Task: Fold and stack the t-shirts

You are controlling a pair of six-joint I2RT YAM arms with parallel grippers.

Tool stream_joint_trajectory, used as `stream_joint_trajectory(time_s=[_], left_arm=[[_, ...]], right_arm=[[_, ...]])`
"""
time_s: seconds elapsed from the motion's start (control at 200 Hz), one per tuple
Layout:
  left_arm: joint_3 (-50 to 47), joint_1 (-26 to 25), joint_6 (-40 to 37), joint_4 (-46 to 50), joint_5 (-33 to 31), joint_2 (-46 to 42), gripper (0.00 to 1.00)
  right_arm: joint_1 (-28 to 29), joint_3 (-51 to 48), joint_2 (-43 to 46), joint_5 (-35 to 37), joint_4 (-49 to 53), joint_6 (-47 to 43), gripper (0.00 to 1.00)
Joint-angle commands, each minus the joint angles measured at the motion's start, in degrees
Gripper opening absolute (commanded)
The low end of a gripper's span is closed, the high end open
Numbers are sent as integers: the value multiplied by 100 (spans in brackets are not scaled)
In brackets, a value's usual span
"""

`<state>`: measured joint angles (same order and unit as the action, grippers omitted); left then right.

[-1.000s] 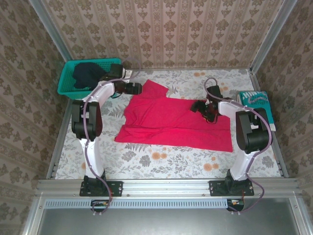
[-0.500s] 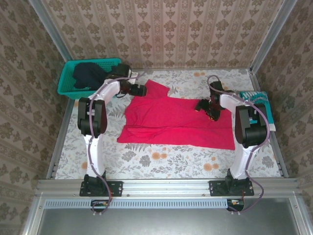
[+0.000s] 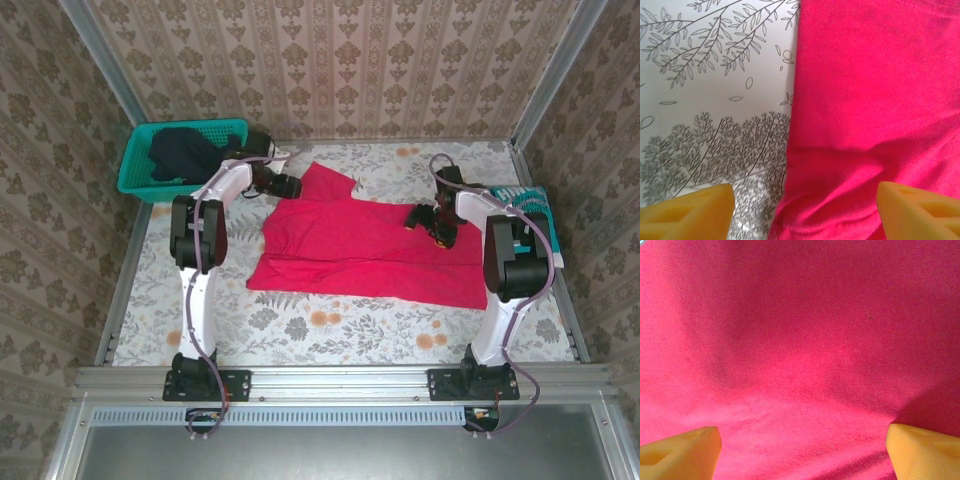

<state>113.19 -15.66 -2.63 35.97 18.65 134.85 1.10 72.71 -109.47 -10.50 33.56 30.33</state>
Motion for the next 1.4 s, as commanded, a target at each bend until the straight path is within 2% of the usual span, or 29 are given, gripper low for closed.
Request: stream_joint_trajectory(time_s=[0.0,0.13,0.22,0.31,0.445,0.73,0.78,0.845,0.89,1.135,1.275,1.395], left_arm=[[586,62,-246,502,235,330,72],[1021,72,-266,791,235,638,65],[1081,77,-229,832,283,683,54],[1073,97,-174,875,279,701,52],[1023,142,-61,907,407,690,43],[951,221,200,695,727,683,9],[943,231,244,706,779,654,11],[906,230,268,695,744,616,28],[866,239,292,672,658,599,33],[872,284,590,688,840,710,40],[979,307,843,820,925,844,41],[1041,335,931,929,1034,935,38]], right_arm=[[-5,136,259,-229,89,-79,87],[-5,152,392,-277,88,-75,87],[-5,140,470,-229,122,-96,87],[-12,138,543,-186,144,-128,87],[-37,154,583,-176,151,-141,87],[-47,113,671,-184,116,-132,88],[-58,103,708,-155,122,-149,88],[-75,93,747,-110,118,-165,88],[-82,89,752,-111,116,-174,88],[-94,55,736,-138,90,-174,88],[-102,17,706,-175,47,-146,88],[-102,-10,712,-180,36,-150,88]])
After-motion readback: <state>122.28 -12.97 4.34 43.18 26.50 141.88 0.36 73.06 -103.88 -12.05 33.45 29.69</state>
